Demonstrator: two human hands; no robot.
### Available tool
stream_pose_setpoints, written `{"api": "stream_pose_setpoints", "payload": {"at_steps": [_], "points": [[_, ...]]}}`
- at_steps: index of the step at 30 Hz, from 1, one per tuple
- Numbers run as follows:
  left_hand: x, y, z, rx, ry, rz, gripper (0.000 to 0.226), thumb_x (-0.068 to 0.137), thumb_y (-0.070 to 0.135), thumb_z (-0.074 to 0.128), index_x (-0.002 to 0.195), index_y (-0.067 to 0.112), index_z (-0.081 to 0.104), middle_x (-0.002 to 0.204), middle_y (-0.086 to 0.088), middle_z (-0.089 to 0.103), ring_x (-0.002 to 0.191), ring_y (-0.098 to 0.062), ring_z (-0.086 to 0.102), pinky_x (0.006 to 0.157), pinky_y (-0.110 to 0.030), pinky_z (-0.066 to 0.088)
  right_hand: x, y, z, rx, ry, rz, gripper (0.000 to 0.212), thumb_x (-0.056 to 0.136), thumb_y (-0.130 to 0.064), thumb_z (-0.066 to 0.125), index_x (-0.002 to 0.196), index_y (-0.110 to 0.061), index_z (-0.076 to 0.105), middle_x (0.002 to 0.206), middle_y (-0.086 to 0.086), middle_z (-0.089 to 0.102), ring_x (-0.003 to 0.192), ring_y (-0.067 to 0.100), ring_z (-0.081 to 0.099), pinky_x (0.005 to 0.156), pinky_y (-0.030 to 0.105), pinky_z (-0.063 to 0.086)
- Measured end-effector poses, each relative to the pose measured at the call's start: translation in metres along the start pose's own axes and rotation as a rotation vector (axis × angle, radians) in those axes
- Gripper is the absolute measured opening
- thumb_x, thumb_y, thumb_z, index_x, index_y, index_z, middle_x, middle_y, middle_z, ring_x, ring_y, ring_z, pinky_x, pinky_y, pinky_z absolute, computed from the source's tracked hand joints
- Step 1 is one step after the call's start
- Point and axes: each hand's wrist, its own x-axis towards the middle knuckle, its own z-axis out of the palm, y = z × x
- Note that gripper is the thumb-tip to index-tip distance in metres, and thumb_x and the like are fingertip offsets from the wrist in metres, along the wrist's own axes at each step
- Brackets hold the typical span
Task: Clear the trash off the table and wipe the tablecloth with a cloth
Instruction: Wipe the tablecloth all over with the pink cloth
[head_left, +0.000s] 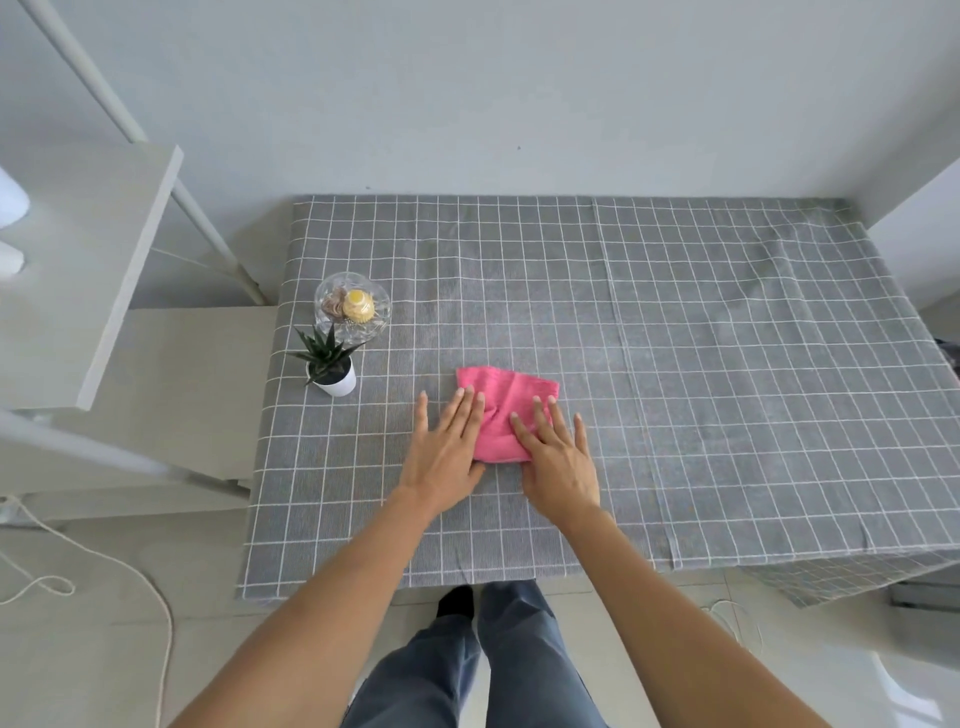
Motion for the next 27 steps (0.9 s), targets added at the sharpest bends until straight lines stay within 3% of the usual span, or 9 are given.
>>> {"api": "stream_pose_setpoints", "payload": {"at_steps": [2,7,11,16,27], "points": [[0.003,0.003,0.002,0.015,-0.029,-0.025,0.079,0.098,0.047,0.035,0.149,0.012,-0.014,0.157,-0.004,-0.012,0.148,-0.020,-0.007,0.109,-0.059,-0.016,0.000,0.004,-0.001,0.004,0.038,-0.013,0.061,0.094,-0.016,0.049,0.150,-0.021,0.027,0.159,0.009,0.013,0.148,0.025,-0.003,0.115,0.045,-0.010],[0.008,0.011,-0.009,0.056,-0.049,-0.032,0.063,0.102,0.021,0.033,0.152,0.006,-0.003,0.160,-0.012,0.006,0.148,-0.022,0.006,0.110,-0.060,-0.012,-0.004,0.012,-0.016,0.014,0.092,-0.005,0.054,0.095,-0.013,0.048,0.147,-0.014,0.035,0.155,0.007,0.028,0.147,0.026,0.009,0.116,0.044,-0.009],[0.025,0.019,-0.046,0.053,0.077,-0.011,0.057,0.100,0.015,0.033,0.151,0.003,0.010,0.157,-0.012,0.021,0.147,-0.022,0.016,0.110,-0.057,-0.015,0.000,0.024,-0.040,0.038,0.163,0.060,0.051,0.097,-0.012,0.044,0.147,-0.012,0.035,0.154,0.008,0.031,0.148,0.027,0.009,0.118,0.044,-0.006],[0.055,0.041,-0.093,0.070,0.136,-0.005,0.055,0.100,0.016,0.035,0.150,0.002,0.015,0.156,-0.014,0.025,0.146,-0.024,0.018,0.111,-0.058,-0.014,0.014,0.052,-0.089,0.050,0.243,0.107,0.050,0.099,-0.012,0.041,0.148,-0.016,0.033,0.155,0.008,0.031,0.148,0.026,0.006,0.118,0.044,-0.006],[0.117,0.146,-0.119,-0.023,0.151,0.067,0.058,0.098,0.035,0.042,0.148,0.009,0.028,0.150,-0.003,0.039,0.142,-0.014,0.029,0.112,-0.054,-0.014,0.002,0.183,-0.141,0.037,0.154,0.106,0.050,0.100,-0.015,0.036,0.149,-0.022,0.030,0.156,0.003,0.029,0.149,0.024,0.000,0.118,0.044,-0.003]]}}
